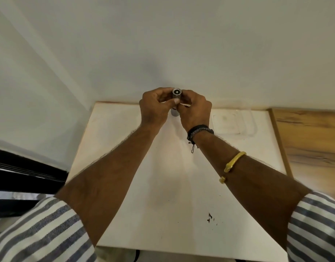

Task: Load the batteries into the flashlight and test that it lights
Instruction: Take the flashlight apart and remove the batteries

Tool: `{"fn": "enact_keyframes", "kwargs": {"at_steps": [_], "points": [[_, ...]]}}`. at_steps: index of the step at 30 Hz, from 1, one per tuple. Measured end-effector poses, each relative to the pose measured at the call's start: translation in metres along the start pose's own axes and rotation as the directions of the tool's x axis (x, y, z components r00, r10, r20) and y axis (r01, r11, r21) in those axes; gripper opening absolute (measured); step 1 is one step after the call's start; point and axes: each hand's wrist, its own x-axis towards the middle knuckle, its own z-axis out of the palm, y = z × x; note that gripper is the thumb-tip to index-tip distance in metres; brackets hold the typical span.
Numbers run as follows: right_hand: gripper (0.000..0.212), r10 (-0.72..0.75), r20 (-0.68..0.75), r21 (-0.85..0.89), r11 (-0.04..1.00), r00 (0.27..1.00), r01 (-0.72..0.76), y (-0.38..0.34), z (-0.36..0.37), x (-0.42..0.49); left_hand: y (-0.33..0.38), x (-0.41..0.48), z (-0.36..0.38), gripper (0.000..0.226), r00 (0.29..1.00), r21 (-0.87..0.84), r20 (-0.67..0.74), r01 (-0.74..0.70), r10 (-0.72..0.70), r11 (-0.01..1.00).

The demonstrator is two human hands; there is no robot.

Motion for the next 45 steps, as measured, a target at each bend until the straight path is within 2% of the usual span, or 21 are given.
{"fn": "enact_keyframes", "kwargs": {"at_steps": [11, 14, 18, 21, 26, 36, 42, 45], "points": [[0.027, 0.017, 0.012, -0.007, 1.000, 1.000, -0.017, -0.001, 0.002, 0.003, -0.003, 0.000, 0.003, 0.037, 0.998, 0.001, -0.041, 0.045, -0.045, 0.999], [0.032, 0.039, -0.005, -0.007, 0.999, 0.999, -0.039, -0.008, -0.006, 0.000, -0.001, -0.008, 0.001, 0.043, 0.990, 0.023, -0.111, 0.086, -0.083, 0.996], [0.040, 0.081, -0.027, 0.049, 0.996, 0.996, -0.079, -0.015, -0.030, -0.018, 0.007, -0.034, -0.004, 0.030, 0.964, -0.020, -0.231, 0.127, -0.128, 0.992], [0.031, 0.058, -0.052, 0.078, 0.995, 0.997, -0.054, -0.020, -0.055, -0.046, 0.016, -0.065, -0.004, 0.016, 0.960, -0.066, -0.239, 0.135, -0.148, 0.989], [0.020, 0.091, -0.052, 0.135, 0.987, 0.994, -0.084, -0.020, -0.098, -0.101, 0.030, -0.126, 0.002, 0.012, 0.974, -0.104, -0.169, 0.136, -0.153, 0.985], [0.019, 0.242, -0.087, 0.204, 0.954, 0.966, -0.220, 0.001, -0.159, -0.186, 0.049, -0.220, 0.034, 0.012, 0.980, -0.113, -0.001, 0.197, -0.198, 0.974], [0.017, 0.355, -0.156, 0.247, 0.918, 0.922, -0.311, 0.030, -0.205, -0.203, 0.049, -0.236, 0.060, 0.020, 0.961, 0.129, 0.167, 0.202, -0.222, 0.971], [0.021, 0.392, -0.177, 0.096, 0.920, 0.903, -0.380, 0.052, -0.226, -0.210, 0.047, -0.236, 0.075, 0.034, 0.933, 0.301, 0.292, 0.118, -0.209, 0.946]]}}
